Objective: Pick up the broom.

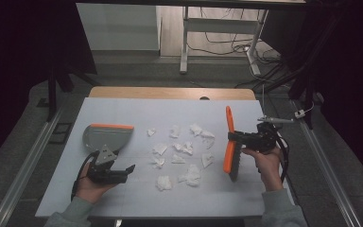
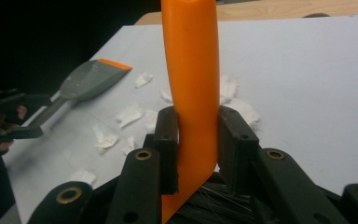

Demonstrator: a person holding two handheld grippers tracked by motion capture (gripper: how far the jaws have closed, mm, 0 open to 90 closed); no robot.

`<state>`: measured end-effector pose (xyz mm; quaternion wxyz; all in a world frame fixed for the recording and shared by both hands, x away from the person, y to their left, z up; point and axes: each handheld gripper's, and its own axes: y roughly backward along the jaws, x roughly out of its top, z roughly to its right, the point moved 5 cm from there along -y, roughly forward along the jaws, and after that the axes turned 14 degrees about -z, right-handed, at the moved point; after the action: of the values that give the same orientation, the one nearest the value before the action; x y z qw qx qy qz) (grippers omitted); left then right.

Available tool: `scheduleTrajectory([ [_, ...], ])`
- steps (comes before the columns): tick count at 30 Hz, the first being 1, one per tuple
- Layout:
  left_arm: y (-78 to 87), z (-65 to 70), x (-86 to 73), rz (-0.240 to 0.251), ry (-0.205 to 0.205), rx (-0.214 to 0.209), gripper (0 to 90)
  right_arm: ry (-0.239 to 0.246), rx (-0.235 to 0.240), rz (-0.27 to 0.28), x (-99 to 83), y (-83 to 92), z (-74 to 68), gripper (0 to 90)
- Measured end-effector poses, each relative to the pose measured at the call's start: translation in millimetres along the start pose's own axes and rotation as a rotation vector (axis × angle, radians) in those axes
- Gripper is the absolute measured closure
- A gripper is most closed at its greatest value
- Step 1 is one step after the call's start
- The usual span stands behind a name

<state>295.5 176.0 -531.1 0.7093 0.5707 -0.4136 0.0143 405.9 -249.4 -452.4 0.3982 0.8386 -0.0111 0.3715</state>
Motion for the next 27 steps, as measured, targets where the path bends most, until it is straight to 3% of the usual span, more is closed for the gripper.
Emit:
scheduleTrajectory([
  [11, 7.4, 24.6, 34.3, 0.068, -0.046, -0.053, 20.0, 0.017, 0.024, 0.062, 10.0, -9.6, -27.5, 71.4],
  [14, 4.2, 38.0, 46.4, 0.073, -0.072, -0.077, 20.0, 0.010, 0.020, 0.108, 13.5, -11.9, -37.2, 71.4],
  [22, -8.2, 81.8, 72.5, 0.077, -0.157, -0.154, 20.1, 0.009, 0.005, 0.147, 15.3, -20.4, -49.3, 71.4],
  [27, -14.1, 105.7, 80.8, 0.075, -0.210, -0.185, 20.0, 0.017, -0.025, 0.168, 16.6, -27.2, -55.0, 71.3],
])
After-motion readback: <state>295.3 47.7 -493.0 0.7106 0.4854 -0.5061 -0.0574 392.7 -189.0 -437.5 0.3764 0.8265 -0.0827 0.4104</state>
